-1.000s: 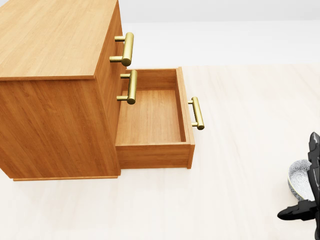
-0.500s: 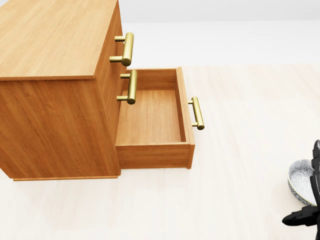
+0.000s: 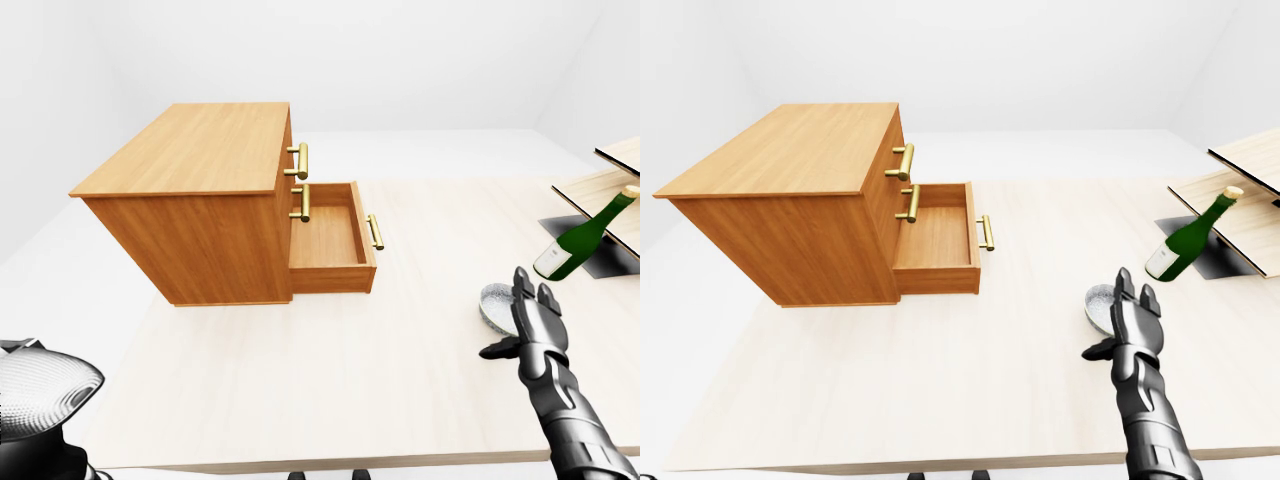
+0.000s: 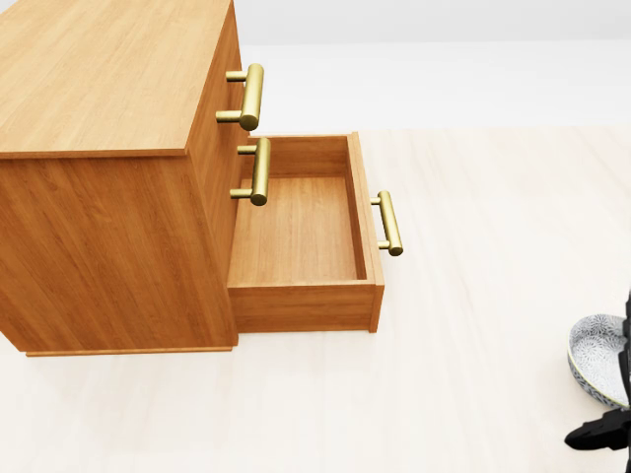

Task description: Put the bowl on top of the cabinet.

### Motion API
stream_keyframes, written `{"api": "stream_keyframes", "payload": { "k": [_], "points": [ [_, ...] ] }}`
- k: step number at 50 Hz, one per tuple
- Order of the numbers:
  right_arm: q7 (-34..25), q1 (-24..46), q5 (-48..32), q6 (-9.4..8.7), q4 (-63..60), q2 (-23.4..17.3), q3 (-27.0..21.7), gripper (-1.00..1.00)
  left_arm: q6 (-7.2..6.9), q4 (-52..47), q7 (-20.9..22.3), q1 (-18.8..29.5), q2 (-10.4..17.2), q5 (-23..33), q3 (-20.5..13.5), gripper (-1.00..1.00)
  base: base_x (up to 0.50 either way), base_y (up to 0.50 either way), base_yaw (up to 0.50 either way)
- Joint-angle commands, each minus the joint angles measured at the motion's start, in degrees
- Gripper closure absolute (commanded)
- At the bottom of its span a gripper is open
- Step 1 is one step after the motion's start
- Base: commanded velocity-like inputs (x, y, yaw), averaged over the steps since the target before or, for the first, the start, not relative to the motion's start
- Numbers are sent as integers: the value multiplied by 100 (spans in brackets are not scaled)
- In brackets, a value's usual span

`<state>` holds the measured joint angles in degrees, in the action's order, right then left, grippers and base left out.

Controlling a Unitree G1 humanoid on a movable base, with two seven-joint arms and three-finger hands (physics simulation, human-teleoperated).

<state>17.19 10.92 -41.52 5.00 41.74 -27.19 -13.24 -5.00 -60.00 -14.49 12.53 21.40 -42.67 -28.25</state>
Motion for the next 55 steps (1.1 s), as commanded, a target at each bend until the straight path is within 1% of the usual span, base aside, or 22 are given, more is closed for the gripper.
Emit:
{"api": "stream_keyframes", "payload": {
  "k": [1,8,11,12,13,14,15,26,32,37,42,45,50,55],
  "points": [
    [113,128,18,0,271,-88,70,-100,0,0,32,4,-30,65,30,-100,0,0,0],
    [188,179,18,0,416,-124,91,-100,0,0,93,9,-70,139,25,-100,0,0,0],
    [141,114,33,0,290,-126,78,-100,0,0,81,5,-64,138,45,-100,0,0,0],
    [163,131,31,0,343,-126,81,-94,0,0,95,-6,-73,159,52,-100,0,0,0],
    [194,159,31,0,433,-133,92,38,0,0,107,-8,-79,169,47,-100,0,0,0],
    [230,186,37,0,522,-139,105,93,0,0,107,-1,-78,163,37,-100,0,0,0],
    [238,194,49,0,550,-144,114,100,0,0,110,-5,-78,164,35,-100,0,0,0],
    [310,244,46,0,661,-158,168,100,0,0,148,-4,-102,218,42,-100,0,0,0],
    [211,138,58,0,399,-143,122,100,0,0,206,-22,-142,306,70,-100,0,0,0],
    [171,151,39,0,329,-140,96,100,0,0,162,8,-114,240,32,-100,0,0,0],
    [16,61,1,0,-90,-120,14,100,0,0,172,5,-123,266,50,-100,0,0,0],
    [-205,-62,-40,0,-634,-84,-99,100,0,0,189,26,-132,276,24,-100,0,0,0],
    [-879,-280,-107,0,-1943,47,-426,100,0,0,202,18,-144,309,48,-100,0,0,0],
    [-1222,-325,-214,0,-2541,153,-607,100,0,0,185,34,-128,265,10,-100,0,0,0]
  ]
}}
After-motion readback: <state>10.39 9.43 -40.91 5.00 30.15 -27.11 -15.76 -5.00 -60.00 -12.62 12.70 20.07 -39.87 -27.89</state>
